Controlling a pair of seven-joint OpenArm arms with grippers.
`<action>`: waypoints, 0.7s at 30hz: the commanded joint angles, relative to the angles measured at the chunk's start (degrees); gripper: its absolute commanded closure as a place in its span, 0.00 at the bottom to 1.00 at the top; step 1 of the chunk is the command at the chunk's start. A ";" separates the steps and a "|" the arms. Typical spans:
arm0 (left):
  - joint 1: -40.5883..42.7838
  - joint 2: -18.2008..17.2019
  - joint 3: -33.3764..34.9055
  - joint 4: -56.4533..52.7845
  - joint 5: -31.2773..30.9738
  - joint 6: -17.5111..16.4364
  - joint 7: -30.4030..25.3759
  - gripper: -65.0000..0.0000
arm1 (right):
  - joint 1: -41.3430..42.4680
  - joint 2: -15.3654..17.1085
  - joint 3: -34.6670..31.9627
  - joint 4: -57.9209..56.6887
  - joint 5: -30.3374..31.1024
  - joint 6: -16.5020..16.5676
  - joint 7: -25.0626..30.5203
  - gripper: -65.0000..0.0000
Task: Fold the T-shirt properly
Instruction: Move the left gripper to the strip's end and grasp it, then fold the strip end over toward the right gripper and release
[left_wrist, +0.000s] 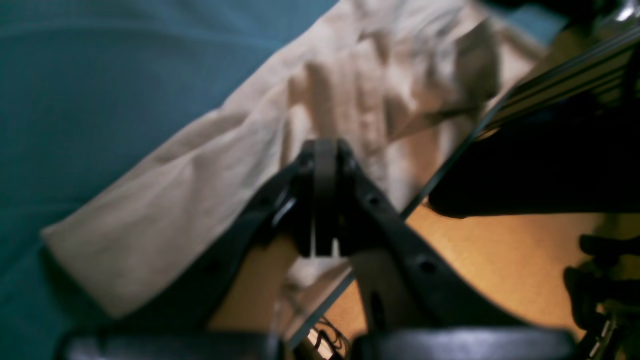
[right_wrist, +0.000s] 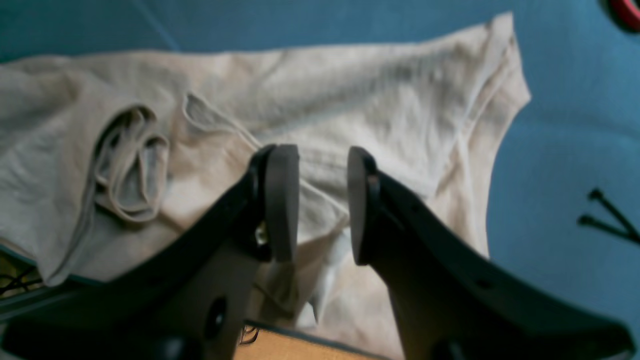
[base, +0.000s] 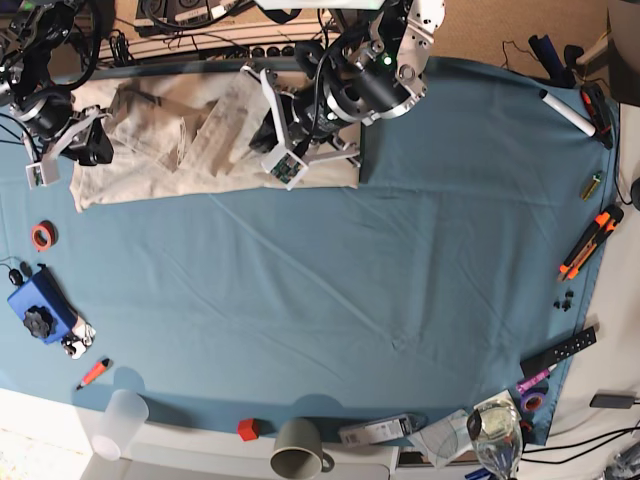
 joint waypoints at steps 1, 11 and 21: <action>1.92 0.96 0.98 0.39 1.27 -0.11 -1.36 1.00 | 0.44 1.16 0.59 0.90 0.72 0.35 1.20 0.73; 1.95 0.98 0.98 -8.81 9.29 1.53 -1.66 1.00 | 0.90 1.16 0.59 0.90 0.72 0.35 1.18 0.73; 1.99 0.98 0.98 -10.34 7.08 0.55 5.49 1.00 | 0.92 1.16 0.59 0.90 0.72 0.35 1.49 0.73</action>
